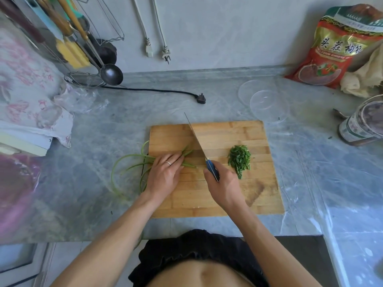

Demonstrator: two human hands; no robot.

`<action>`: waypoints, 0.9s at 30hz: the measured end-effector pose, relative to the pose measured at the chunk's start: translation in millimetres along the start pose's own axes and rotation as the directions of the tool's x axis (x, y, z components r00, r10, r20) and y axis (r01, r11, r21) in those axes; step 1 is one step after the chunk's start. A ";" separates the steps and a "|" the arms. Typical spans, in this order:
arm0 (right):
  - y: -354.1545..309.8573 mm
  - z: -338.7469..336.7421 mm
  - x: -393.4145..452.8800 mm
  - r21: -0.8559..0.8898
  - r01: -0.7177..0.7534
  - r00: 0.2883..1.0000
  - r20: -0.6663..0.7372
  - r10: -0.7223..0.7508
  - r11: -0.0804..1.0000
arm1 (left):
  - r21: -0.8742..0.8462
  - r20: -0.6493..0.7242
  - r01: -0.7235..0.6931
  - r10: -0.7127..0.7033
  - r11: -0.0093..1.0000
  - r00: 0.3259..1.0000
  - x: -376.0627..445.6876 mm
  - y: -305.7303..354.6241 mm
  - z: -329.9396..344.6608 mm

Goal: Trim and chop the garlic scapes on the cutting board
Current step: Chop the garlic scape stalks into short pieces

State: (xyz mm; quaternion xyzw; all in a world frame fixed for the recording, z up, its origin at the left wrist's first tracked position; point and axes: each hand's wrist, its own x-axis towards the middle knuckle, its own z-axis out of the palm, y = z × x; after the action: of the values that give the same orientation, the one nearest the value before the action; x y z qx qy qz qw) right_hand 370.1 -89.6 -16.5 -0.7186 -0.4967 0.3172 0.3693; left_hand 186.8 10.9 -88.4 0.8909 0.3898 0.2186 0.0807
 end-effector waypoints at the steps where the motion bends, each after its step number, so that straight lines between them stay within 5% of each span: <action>1: 1.0 0.7 1.0 0.002 0.007 1.000 -0.001 -0.007 1.000 | 0.010 0.017 0.004 -0.004 1.000 1.000 -1.2 1.6 -1.1; 12: 5.9 -2.4 6.0 0.016 0.020 1.000 0.012 -0.020 1.000 | -0.188 -0.070 0.214 -0.231 0.958 0.971 -9.5 14.5 -24.4; 27: 0.8 -5.2 5.7 0.044 -0.045 0.997 0.059 0.043 0.998 | -0.024 -0.054 0.012 -0.014 1.000 0.998 -8.7 -16.0 -20.2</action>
State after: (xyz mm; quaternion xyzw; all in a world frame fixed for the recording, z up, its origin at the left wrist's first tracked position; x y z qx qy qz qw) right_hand 376.5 -85.5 -14.9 -0.7112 -0.4839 0.3572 0.3640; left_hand 161.9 15.0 -78.2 0.8811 0.3950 0.2467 0.0824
